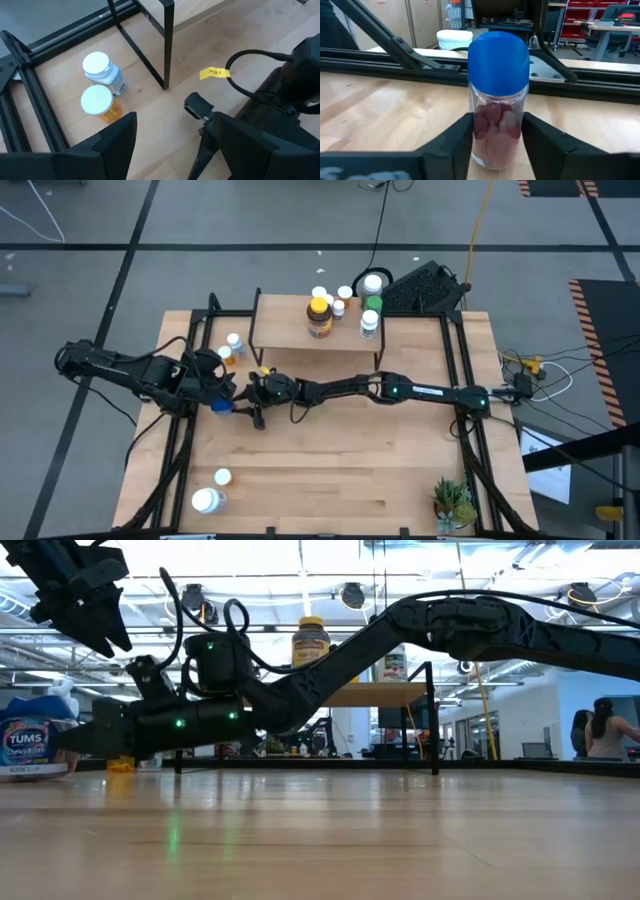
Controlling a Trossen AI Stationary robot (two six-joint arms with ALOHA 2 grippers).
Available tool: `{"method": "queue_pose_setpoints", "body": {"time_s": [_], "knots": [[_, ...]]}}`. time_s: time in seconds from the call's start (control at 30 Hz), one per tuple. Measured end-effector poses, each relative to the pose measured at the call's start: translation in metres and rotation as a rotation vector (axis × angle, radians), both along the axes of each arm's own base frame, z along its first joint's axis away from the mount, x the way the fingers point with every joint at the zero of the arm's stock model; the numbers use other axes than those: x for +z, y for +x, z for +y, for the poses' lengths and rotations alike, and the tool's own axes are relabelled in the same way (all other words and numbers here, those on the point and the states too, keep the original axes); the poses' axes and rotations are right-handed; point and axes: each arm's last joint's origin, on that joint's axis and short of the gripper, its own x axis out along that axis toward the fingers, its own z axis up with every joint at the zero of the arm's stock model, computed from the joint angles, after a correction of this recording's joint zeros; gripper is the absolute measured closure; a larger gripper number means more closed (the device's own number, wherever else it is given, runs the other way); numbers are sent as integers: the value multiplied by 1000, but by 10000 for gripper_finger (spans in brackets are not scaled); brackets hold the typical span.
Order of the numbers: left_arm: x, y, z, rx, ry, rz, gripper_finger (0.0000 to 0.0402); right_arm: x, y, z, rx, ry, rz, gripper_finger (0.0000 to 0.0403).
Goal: Pick and place medicine bottles onto shelf by color
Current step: Put the blue pill bottle on the shelf
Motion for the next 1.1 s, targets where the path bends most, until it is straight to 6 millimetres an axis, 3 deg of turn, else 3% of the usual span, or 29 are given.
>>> {"method": "queue_pose_setpoints", "body": {"time_s": [0.17, 0.6, 0.8, 0.93, 1.1], "knots": [[0, 0, 0, -2, -5, 1, 135, -1, 0, -1, 1, 2, 10, 273], [0, 0, 0, -48, 22, 35, 135, -3, -3, -22, 97, 140, 76, 276], [0, 1, 0, -84, 46, 54, 135, 12, -9, -1, 46, -16, 117, 277], [2, 4, -1, -115, 60, 41, 135, 24, -27, 11, 28, -60, 113, 277], [4, 9, -2, -157, 77, 7, 135, 51, -75, 5, -114, -96, 2, 277]]}}
